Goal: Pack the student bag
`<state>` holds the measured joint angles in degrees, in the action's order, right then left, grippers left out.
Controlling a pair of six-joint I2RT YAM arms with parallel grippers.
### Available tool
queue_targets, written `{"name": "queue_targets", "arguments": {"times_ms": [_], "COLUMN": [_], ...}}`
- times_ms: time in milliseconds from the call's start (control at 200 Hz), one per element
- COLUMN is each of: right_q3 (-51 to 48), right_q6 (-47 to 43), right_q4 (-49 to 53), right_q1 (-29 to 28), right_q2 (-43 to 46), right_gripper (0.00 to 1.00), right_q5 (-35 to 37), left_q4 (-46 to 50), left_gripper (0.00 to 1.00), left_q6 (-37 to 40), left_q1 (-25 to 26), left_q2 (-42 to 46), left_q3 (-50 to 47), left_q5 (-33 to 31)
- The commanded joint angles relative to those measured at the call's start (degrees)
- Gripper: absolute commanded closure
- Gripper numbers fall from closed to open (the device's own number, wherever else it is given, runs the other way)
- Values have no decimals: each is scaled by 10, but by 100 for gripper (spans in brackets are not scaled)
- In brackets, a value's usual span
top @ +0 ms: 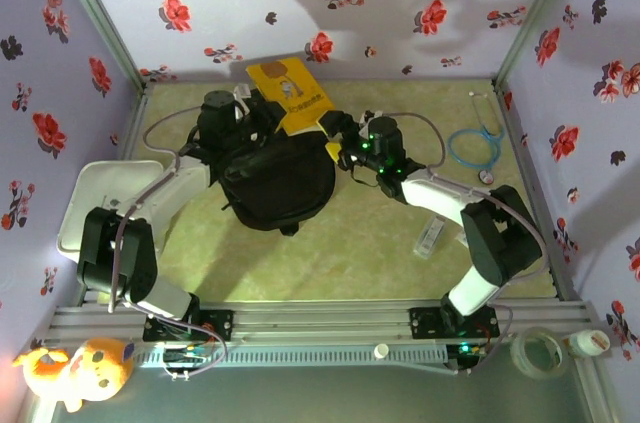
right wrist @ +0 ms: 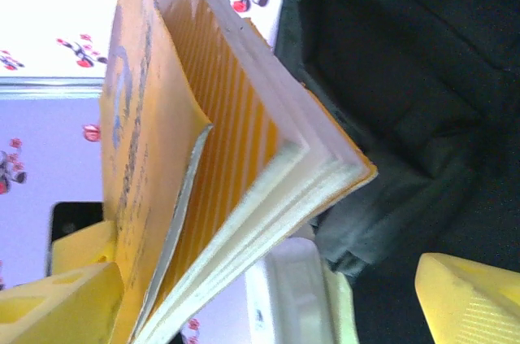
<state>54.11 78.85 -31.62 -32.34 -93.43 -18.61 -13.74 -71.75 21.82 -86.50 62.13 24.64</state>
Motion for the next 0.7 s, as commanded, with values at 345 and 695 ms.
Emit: {"name": "queue_targets", "arguments": {"times_ms": [345,695], "right_q3": [59,36], "right_q6": [184,190], "right_q4": [-207,-291], "right_q1": [-20,-26], "right_q2": [-90,-107], "right_gripper": [13,43], "right_q5": [34,73], "left_q4": [-118,-128], "left_gripper": [100,100], "left_q6": [-28,-13], "left_q1": [-2,-1], "left_q2": [46,22], "left_q3": [-10,6], "left_q5": [9,4]}}
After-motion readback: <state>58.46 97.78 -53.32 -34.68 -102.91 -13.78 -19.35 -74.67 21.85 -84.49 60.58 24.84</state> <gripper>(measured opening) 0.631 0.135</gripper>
